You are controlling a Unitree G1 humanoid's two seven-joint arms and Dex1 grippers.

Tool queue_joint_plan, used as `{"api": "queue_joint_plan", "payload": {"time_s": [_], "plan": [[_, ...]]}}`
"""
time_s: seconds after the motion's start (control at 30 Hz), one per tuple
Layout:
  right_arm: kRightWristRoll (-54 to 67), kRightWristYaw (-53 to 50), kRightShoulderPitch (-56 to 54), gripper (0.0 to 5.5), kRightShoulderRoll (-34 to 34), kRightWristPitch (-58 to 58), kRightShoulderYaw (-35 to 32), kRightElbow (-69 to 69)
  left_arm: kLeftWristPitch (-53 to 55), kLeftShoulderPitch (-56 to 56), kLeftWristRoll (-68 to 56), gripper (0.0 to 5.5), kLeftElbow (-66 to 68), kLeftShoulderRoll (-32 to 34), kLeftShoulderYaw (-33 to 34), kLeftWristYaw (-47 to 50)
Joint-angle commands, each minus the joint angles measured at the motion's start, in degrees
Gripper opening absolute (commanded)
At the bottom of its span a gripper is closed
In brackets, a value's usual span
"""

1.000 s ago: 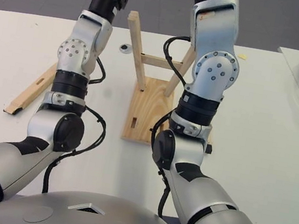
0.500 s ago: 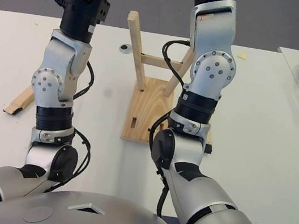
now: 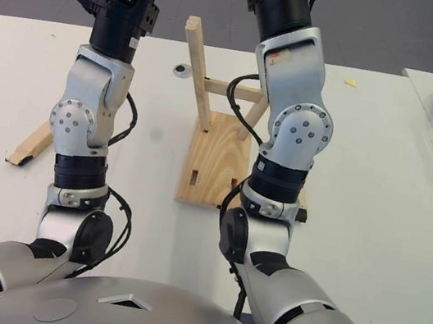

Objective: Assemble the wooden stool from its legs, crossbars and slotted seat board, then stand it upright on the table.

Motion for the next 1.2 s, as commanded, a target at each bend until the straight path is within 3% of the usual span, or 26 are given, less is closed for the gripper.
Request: {"api": "queue_joint_plan", "payload": {"time_s": [0.03, 0.13, 0.43, 0.6, 1.2], "plan": [[0.5, -1.8, 2.9, 0.42, 4.1, -0.4, 1.5, -1.2, 0.2, -1.0, -0.3, 2.75, -0.6, -3.2, 0.0, 0.4], [1.0, -2.6, 3.7, 0.42, 4.4, -1.4, 2.2, -1.7, 0.3, -1.2, 0.5, 2.75, -0.8, -2.9, -0.3, 0.8], [1.6, -4.1, 4.8, 0.42, 6.3, -4.6, 4.9, -1.9, -0.9, -4.7, 3.7, 1.32, 6.4, -2.1, 1.0, -0.8], [2.0, -4.5, 4.6, 0.42, 5.7, -5.7, 5.4, -1.5, -0.1, -1.7, 4.1, 0.48, 3.9, -2.9, 0.6, -1.1], [-0.2, -5.0, 6.4, 0.42, 4.6, -7.2, 9.7, -0.6, 1.2, 2.1, 3.5, 0.46, -8.2, -3.4, -3.9, 3.5]]}}
